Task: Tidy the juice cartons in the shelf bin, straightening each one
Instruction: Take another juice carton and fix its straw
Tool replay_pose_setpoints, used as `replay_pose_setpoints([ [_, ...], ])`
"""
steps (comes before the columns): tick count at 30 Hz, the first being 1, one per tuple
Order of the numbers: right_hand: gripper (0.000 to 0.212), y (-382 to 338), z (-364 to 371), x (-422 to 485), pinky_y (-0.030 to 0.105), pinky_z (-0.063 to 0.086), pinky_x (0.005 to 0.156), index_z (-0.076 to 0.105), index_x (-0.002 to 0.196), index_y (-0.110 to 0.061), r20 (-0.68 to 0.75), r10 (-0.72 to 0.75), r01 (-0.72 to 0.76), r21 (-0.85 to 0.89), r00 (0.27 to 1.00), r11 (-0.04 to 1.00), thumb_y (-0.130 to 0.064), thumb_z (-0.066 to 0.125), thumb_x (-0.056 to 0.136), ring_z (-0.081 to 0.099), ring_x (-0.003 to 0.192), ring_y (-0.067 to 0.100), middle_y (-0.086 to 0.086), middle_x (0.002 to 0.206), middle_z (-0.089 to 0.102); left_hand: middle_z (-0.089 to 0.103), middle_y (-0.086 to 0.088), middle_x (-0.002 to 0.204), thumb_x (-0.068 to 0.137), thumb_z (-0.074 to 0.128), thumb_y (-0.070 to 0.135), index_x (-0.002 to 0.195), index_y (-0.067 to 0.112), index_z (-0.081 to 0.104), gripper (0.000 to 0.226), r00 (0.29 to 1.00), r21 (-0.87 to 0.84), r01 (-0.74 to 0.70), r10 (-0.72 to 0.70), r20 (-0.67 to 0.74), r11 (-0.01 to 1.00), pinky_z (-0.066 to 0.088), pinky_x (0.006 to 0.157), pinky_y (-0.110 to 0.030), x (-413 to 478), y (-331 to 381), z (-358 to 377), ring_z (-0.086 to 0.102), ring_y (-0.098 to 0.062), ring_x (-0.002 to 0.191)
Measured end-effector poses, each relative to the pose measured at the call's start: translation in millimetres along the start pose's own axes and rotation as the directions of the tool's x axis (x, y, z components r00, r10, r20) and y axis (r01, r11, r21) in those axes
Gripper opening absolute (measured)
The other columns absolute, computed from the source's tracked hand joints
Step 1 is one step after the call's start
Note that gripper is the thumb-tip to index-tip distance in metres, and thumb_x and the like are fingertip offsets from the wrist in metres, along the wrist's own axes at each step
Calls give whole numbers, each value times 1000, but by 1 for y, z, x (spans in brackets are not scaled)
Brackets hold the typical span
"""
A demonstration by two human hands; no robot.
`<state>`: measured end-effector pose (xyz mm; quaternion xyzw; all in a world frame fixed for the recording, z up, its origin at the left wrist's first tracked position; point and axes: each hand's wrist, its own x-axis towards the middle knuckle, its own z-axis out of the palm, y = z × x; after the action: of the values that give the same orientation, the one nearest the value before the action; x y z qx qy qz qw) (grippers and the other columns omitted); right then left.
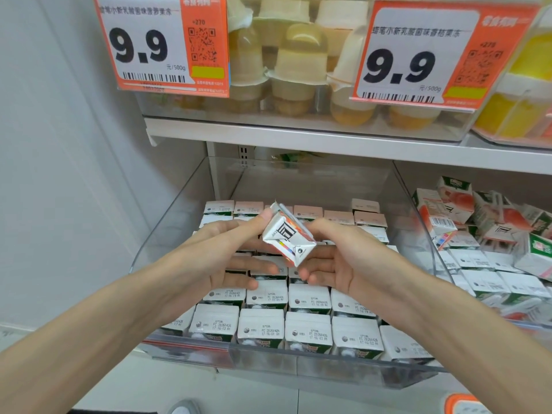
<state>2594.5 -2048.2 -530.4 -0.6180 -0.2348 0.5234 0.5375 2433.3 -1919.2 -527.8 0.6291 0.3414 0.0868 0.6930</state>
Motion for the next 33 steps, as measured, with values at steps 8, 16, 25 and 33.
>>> replay_pose_setpoints([
  [8,34,-1,4,-7,38,58,103,64,141,-28,93,-175,185,-104,980,977,-22,57,109,77,111,20,0,120,79,80,-7,119,102,59,39,127,25,77,34,981,-34,-159,162,103,987,64,92,-35,-4,0,-4,76,-23,112],
  [16,37,1,4,-7,33,51,109,75,124,-35,29,-331,322,-321,943,890,-39,83,88,68,118,0,-18,122,76,74,4,132,90,76,16,134,23,67,46,961,-16,-275,276,22,961,64,91,-36,-2,-6,-11,75,-23,114],
  [25,55,6,-1,-2,25,53,107,70,129,-31,63,-594,536,-513,802,670,-10,89,81,67,119,0,-21,120,75,67,22,138,89,75,-9,139,31,63,65,900,228,-436,427,93,870,51,99,-10,-3,-3,-11,54,6,136],
  [33,48,-2,-7,-4,39,44,117,63,141,-26,88,-334,345,-178,938,922,-16,75,95,70,124,14,-3,128,76,73,16,132,99,61,39,137,40,65,38,925,175,-380,376,57,908,60,95,-33,-4,-2,-10,70,-8,120],
])
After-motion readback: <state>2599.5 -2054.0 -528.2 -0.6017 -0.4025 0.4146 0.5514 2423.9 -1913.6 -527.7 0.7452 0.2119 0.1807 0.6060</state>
